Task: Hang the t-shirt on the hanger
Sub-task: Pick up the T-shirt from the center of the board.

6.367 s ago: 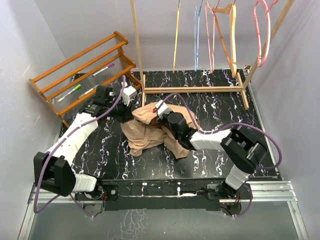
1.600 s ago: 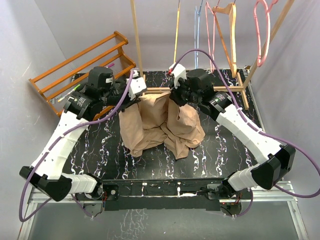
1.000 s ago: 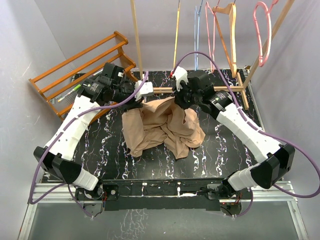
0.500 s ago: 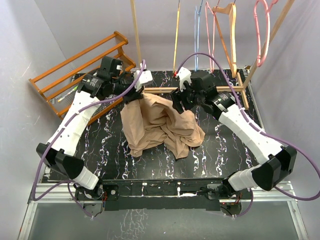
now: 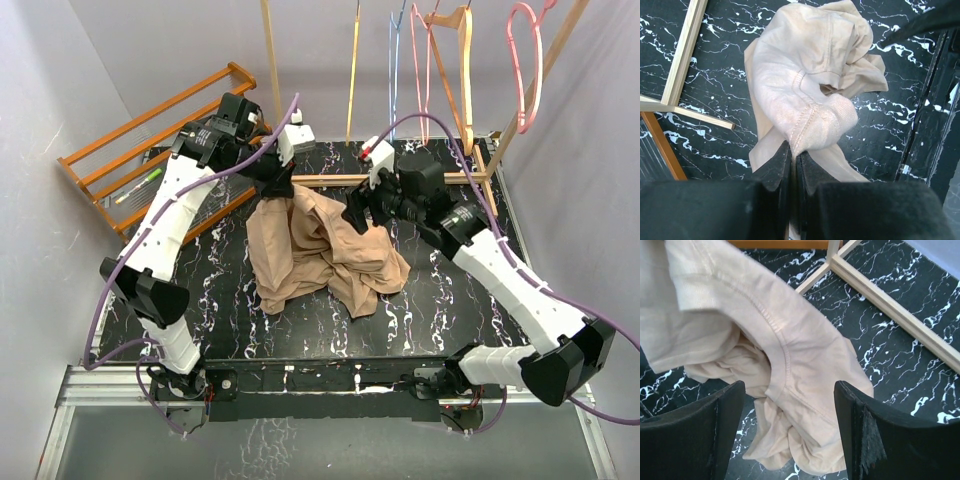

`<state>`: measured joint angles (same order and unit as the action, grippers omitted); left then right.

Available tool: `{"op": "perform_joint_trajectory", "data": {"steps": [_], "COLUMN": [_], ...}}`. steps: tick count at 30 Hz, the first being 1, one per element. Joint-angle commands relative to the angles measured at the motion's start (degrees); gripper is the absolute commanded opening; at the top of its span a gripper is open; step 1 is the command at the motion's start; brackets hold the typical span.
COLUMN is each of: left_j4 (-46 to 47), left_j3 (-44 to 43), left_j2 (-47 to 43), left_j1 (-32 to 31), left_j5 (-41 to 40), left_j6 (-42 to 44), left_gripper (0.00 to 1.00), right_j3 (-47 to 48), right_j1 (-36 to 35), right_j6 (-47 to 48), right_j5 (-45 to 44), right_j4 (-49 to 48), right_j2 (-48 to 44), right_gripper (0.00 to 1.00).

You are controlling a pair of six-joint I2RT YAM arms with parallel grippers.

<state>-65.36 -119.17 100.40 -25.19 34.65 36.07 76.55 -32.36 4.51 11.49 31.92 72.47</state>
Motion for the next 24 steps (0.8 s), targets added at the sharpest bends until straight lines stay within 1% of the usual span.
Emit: {"op": "perform_joint_trajectory", "data": {"steps": [1, 4, 9, 12, 18, 21, 24], "left_j4": [-1.9, -0.8, 1.4, 2.5, 3.2, 2.6, 1.7], "left_j3": [-5.8, -7.4, -6.9, -6.5, -6.7, -6.8, -6.5], "left_j2": [0.3, 1.4, 1.3, 1.1, 1.8, 2.1, 1.9], "left_j1": [0.2, 0.2, 0.7, 1.1, 2.4, 3.0, 4.1], "left_j5": [2.5, 2.1, 2.4, 3.3, 6.9, 9.3, 11.3], "left_j6": [-5.5, -9.3, -14.5, -16.6, -19.8, -20.9, -21.0], "left_gripper": [0.00, 0.00, 0.00, 0.00, 0.00, 0.00, 0.00], "right_j3": [-8.4, -13.6, -18.2, -20.9, -26.8, -29.0, -30.2], "right_j1": [-2.0, -4.0, -7.4, -8.4, -13.0, -13.6, -13.6], "right_j6": [-1.4, -1.2, -0.1, -0.3, -0.6, -1.0, -0.2], "right_j5": [-2.0, -5.5, -10.0, -11.9, -19.6, -24.4, -29.6], "right_j4": [-11.9, -18.4, -23.8, -26.9, -34.8, -39.0, -42.3], "right_j2": [-3.9, -5.1, -3.4, -2.5, 0.3, 2.6, 4.0], "right_gripper": [0.74, 0.74, 0.73, 0.72, 0.71, 0.66, 0.50]}}
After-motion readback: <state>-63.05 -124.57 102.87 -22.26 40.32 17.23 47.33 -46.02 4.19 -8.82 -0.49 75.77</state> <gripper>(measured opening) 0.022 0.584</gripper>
